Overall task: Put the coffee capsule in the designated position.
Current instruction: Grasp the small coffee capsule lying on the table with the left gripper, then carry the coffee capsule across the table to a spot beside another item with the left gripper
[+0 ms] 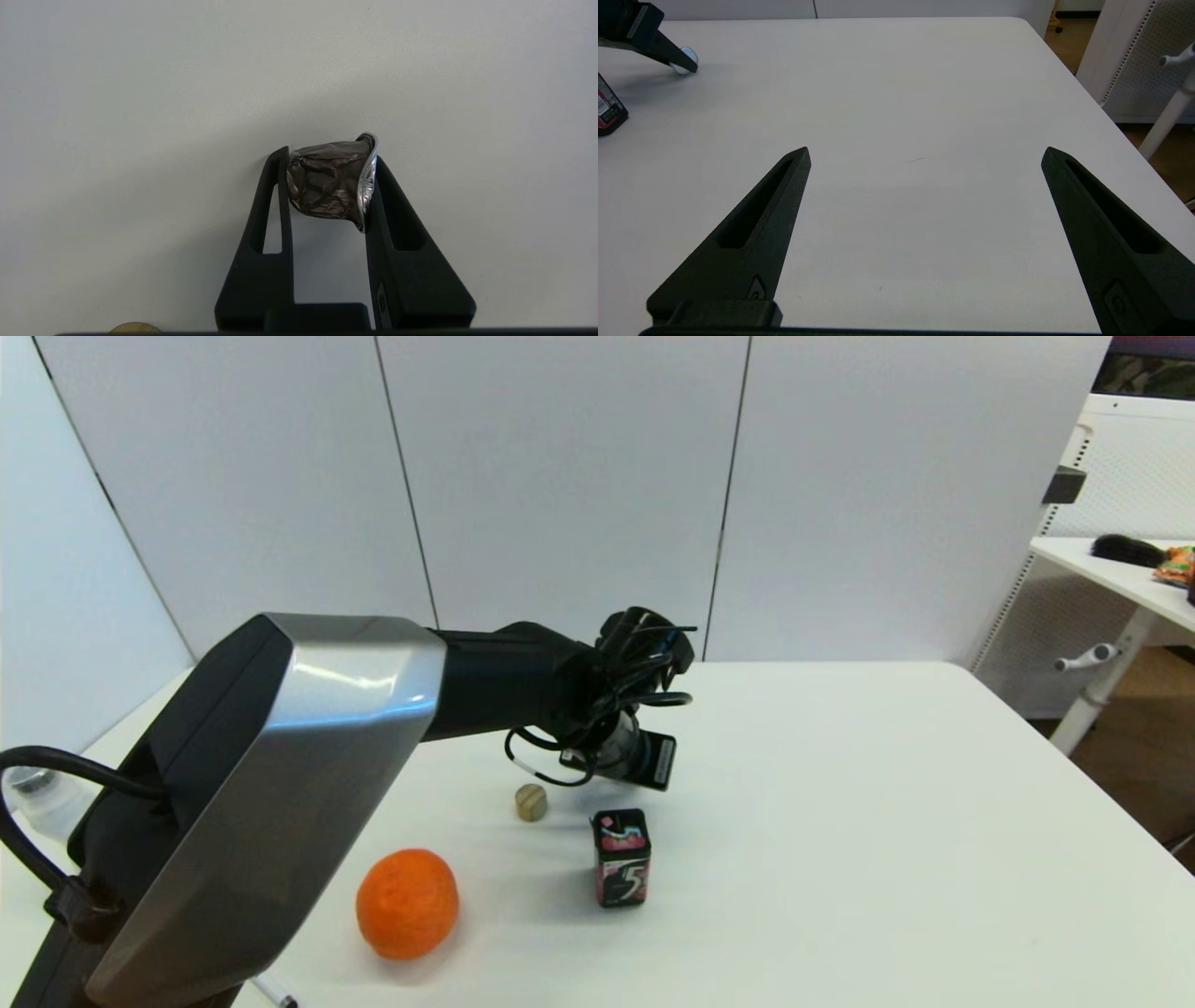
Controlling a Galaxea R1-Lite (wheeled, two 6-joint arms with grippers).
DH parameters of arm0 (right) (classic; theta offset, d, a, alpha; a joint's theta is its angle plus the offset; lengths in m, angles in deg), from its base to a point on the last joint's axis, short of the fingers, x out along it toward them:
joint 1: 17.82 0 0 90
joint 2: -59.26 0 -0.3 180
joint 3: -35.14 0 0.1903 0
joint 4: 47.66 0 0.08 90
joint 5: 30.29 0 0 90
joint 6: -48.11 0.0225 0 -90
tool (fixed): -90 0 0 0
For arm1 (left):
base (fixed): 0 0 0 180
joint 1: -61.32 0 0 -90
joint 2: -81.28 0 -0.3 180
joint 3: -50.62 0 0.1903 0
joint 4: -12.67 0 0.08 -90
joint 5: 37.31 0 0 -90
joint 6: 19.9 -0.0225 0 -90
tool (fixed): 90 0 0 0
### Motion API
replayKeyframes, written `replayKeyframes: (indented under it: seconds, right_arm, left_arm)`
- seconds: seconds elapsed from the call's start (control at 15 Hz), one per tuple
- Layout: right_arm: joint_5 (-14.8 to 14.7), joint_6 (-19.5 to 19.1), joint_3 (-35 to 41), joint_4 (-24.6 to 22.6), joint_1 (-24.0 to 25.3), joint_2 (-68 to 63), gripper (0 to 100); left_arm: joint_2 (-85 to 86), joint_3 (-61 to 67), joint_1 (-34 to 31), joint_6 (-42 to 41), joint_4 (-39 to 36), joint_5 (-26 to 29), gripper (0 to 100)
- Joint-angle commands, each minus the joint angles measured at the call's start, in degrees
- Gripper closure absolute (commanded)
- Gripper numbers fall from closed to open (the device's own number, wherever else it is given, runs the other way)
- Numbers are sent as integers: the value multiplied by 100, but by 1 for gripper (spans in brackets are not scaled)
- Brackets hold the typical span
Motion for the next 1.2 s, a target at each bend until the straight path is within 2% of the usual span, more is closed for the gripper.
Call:
replayKeyframes:
  seconds: [0.07,0.27,0.4,0.6,0.87,1.07,1.2]
  right_arm:
    - [0,0,1,-2,5,-7,0]
    - [0,0,1,-2,5,-7,0]
    - [0,0,1,-2,5,-7,0]
    - [0,0,1,-2,5,-7,0]
    - [0,0,1,-2,5,-7,0]
    - [0,0,1,-2,5,-7,0]
    - [0,0,1,-2,5,-7,0]
  left_arm:
    - [-1,-28,-9,13,-26,-10,100]
    - [483,-36,-307,-5,-246,-37,100]
    - [1151,-54,-826,-101,-307,-37,100]
    - [1942,-19,-2056,-356,-290,-37,100]
    - [2126,-1,-4456,-2272,-281,42,100]
    - [2126,394,-5300,-2457,-255,438,100]
    - [2161,851,-5405,-2413,-211,473,100]
